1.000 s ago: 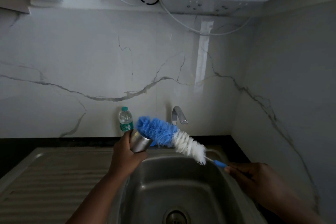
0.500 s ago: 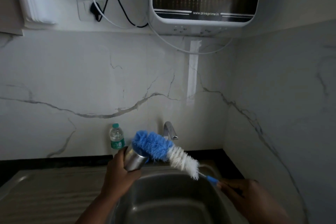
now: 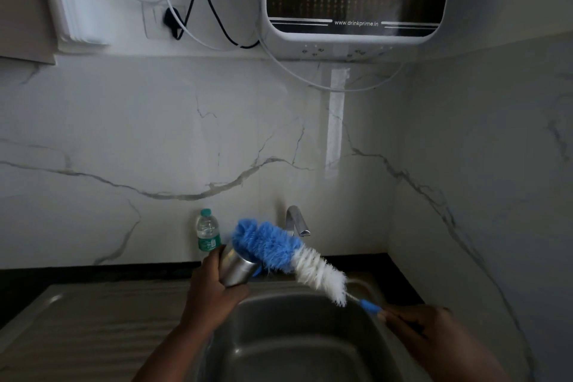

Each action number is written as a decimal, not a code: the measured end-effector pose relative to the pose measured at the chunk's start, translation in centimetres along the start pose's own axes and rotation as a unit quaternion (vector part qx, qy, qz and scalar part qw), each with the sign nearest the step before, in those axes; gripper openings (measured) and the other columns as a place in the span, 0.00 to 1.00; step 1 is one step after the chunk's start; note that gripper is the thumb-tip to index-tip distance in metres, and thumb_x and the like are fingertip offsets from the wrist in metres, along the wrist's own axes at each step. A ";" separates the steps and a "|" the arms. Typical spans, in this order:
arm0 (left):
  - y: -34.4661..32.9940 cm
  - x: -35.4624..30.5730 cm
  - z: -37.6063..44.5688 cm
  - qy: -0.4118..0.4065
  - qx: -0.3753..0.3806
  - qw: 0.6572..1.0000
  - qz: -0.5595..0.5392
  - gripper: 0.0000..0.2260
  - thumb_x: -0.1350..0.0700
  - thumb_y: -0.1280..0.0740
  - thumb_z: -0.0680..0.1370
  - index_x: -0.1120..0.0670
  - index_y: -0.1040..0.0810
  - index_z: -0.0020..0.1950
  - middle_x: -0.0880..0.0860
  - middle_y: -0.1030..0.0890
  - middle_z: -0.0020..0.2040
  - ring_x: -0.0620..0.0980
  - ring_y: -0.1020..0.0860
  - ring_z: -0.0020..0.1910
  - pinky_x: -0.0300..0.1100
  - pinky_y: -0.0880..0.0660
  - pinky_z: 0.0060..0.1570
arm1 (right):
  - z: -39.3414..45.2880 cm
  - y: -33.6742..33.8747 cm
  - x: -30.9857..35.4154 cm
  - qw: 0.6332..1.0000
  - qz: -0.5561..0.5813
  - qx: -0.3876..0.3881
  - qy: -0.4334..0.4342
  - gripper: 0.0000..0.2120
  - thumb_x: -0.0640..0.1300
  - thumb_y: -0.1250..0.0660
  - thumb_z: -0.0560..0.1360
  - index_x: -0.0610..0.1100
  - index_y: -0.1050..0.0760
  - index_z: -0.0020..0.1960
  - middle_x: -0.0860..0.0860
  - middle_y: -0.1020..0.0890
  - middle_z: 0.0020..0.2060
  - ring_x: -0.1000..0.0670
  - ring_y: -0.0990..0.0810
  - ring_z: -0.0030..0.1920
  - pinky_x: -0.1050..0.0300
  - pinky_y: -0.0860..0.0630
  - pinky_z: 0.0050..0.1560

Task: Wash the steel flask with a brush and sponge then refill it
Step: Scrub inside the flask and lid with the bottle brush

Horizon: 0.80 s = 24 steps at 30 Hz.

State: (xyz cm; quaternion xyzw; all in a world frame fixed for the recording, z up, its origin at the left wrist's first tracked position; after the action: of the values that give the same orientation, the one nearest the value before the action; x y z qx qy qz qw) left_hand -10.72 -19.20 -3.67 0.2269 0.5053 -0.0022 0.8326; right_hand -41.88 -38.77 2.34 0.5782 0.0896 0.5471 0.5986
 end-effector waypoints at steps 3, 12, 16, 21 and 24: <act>0.3 0.1 -0.1 0.016 -0.009 1.000 -0.009 0.35 0.49 0.24 0.53 0.45 0.27 0.60 0.49 0.19 0.48 0.48 0.20 0.43 0.51 0.20 0.41 | 0.0 -0.1 0.0 1.000 0.000 0.026 -0.003 0.04 0.69 0.36 0.66 0.78 0.25 0.41 0.65 0.19 0.32 0.67 0.22 0.34 0.74 0.30 0.35; 0.9 0.1 -0.1 0.014 -0.019 0.999 -0.024 0.34 0.53 0.24 0.54 0.45 0.27 0.60 0.48 0.19 0.48 0.47 0.19 0.42 0.49 0.20 0.41 | 0.0 0.0 -0.6 1.000 0.005 0.014 -0.002 0.19 0.82 0.44 0.58 0.77 0.24 0.41 0.64 0.20 0.30 0.66 0.23 0.32 0.72 0.28 0.35; 0.9 0.0 -0.3 0.021 -0.024 0.999 -0.042 0.33 0.55 0.23 0.55 0.41 0.27 0.59 0.47 0.19 0.48 0.48 0.19 0.44 0.49 0.20 0.42 | -0.2 -0.3 -0.3 1.000 -0.019 0.002 -0.012 0.15 0.81 0.45 0.58 0.81 0.28 0.41 0.64 0.20 0.35 0.68 0.23 0.36 0.75 0.30 0.38; 1.3 0.0 -0.3 0.018 -0.029 0.998 -0.056 0.33 0.63 0.22 0.60 0.42 0.29 0.59 0.47 0.20 0.49 0.47 0.20 0.44 0.45 0.23 0.40 | -0.5 -0.1 1.1 0.999 -0.020 0.035 -0.006 0.09 0.62 0.31 0.68 0.79 0.26 0.41 0.62 0.17 0.33 0.67 0.22 0.34 0.73 0.28 0.35; 1.7 0.1 -0.4 0.031 -0.042 0.996 -0.069 0.31 0.62 0.21 0.61 0.44 0.28 0.58 0.46 0.20 0.48 0.47 0.20 0.44 0.43 0.25 0.39 | -0.5 -0.2 1.1 0.999 -0.007 0.038 -0.011 0.10 0.61 0.30 0.68 0.78 0.25 0.40 0.63 0.18 0.30 0.66 0.22 0.31 0.73 0.28 0.33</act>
State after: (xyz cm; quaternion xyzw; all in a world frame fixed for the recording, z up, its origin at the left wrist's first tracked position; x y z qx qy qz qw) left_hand -10.60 -17.51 -3.21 0.1563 0.5450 -0.0313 0.8231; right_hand -41.76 -37.58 2.62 0.6056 0.1078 0.5327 0.5812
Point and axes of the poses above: each hand's wrist, its own z-axis towards the middle knuckle, its own y-axis out of the back of the hand, x = y × z, the point moved 3 cm from there along z, towards the middle knuckle
